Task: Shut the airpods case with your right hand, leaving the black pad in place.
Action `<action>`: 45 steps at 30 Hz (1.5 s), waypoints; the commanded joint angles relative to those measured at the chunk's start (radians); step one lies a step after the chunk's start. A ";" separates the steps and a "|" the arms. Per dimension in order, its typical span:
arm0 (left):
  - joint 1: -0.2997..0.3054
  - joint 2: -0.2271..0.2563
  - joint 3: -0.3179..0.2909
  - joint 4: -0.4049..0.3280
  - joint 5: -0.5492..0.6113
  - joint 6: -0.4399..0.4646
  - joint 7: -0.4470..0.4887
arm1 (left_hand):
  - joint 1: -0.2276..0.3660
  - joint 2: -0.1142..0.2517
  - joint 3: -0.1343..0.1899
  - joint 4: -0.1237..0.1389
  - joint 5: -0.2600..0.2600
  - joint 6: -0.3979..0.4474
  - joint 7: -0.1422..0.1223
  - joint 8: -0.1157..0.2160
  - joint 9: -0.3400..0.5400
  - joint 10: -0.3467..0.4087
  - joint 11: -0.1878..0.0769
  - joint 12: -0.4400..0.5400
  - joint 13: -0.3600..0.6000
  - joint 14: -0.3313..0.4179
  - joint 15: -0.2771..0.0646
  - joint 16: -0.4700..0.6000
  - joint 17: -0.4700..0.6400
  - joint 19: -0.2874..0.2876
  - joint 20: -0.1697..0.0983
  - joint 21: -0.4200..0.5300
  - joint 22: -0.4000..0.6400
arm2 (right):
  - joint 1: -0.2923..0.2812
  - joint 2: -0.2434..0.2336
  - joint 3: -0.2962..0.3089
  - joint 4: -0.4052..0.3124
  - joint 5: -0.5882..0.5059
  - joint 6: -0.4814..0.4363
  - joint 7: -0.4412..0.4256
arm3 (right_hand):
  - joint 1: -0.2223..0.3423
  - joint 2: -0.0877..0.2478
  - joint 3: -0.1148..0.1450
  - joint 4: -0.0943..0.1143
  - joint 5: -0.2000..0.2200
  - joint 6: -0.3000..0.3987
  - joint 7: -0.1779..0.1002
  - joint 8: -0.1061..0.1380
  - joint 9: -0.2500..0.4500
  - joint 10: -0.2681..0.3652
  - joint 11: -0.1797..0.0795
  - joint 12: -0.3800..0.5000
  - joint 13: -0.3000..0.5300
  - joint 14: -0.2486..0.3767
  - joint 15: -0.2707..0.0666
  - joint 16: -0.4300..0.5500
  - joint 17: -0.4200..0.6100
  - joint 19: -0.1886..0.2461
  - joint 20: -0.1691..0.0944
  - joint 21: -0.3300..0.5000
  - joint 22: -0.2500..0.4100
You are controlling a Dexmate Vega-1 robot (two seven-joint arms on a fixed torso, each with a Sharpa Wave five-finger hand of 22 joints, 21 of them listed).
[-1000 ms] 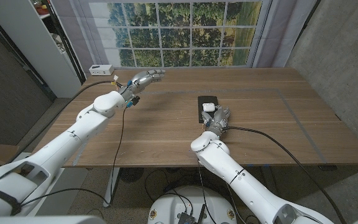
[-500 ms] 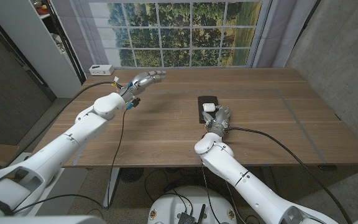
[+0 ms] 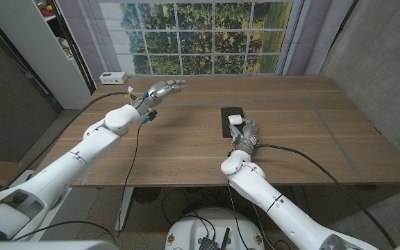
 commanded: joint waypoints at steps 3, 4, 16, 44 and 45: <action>0.009 -0.006 0.006 0.000 -0.001 -0.021 -0.012 | -0.012 0.000 0.000 0.002 0.009 0.001 -0.004 -0.004 0.004 0.007 -0.001 0.007 0.006 0.002 -0.007 0.004 0.001 -0.001 0.010 -0.005 0.004 | -0.033 -0.032 -0.005 -0.010 -0.027 0.107 -0.002 | 0.010 0.061 0.052 0.030 0.010 0.065 -0.053 0.074 0.022 0.025 -0.027 0.010 0.005 0.026 -0.037 0.015 0.008 0.015 -0.021 0.007 0.004; 0.009 -0.006 0.007 0.001 -0.001 -0.024 -0.014 | -0.012 0.000 0.000 0.002 0.009 0.001 -0.003 -0.004 0.004 0.007 -0.001 0.007 0.006 0.002 -0.007 0.004 0.001 -0.001 0.011 -0.005 0.004 | -0.034 -0.037 -0.008 -0.010 -0.033 0.118 -0.001 | 0.011 0.061 0.058 0.032 0.011 0.071 -0.056 0.077 0.020 0.031 -0.036 0.011 0.006 0.031 -0.042 0.018 0.009 0.018 -0.023 0.008 0.004; -0.020 -0.016 0.032 0.021 0.028 -0.052 -0.049 | -0.008 0.003 0.003 -0.004 0.012 0.039 -0.016 0.009 0.004 0.003 0.001 0.005 0.007 0.000 -0.005 0.003 0.000 0.006 0.012 -0.013 0.004 | -0.047 -0.060 -0.017 -0.012 -0.092 0.207 -0.003 | 0.013 0.054 0.081 0.042 0.010 0.113 -0.074 0.101 0.002 0.083 -0.058 0.021 0.008 0.075 -0.066 0.039 0.017 0.051 -0.044 0.014 0.004; -0.134 -0.054 0.144 0.051 0.034 0.029 -0.241 | -0.045 -0.076 -0.064 -0.009 -0.018 0.068 0.020 -0.001 -0.005 -0.094 0.044 -0.028 -0.001 -0.128 0.049 -0.008 0.007 -0.052 0.024 -0.091 0.004 | -0.071 -0.155 -0.023 -0.129 -0.219 0.381 0.123 | 0.020 0.050 0.093 0.039 0.009 0.137 -0.081 0.118 -0.017 0.109 -0.067 0.022 0.009 0.098 -0.078 0.050 0.021 0.076 -0.060 0.015 0.003; -0.136 -0.057 0.147 0.055 0.032 0.027 -0.246 | -0.046 -0.077 -0.065 -0.009 -0.019 0.069 0.020 -0.001 -0.005 -0.094 0.045 -0.028 -0.001 -0.131 0.050 -0.008 0.007 -0.053 0.024 -0.092 0.004 | -0.071 -0.155 -0.023 -0.129 -0.221 0.384 0.128 | 0.020 0.050 0.094 0.039 0.009 0.137 -0.081 0.118 -0.018 0.109 -0.068 0.022 0.010 0.099 -0.077 0.050 0.021 0.077 -0.063 0.015 0.003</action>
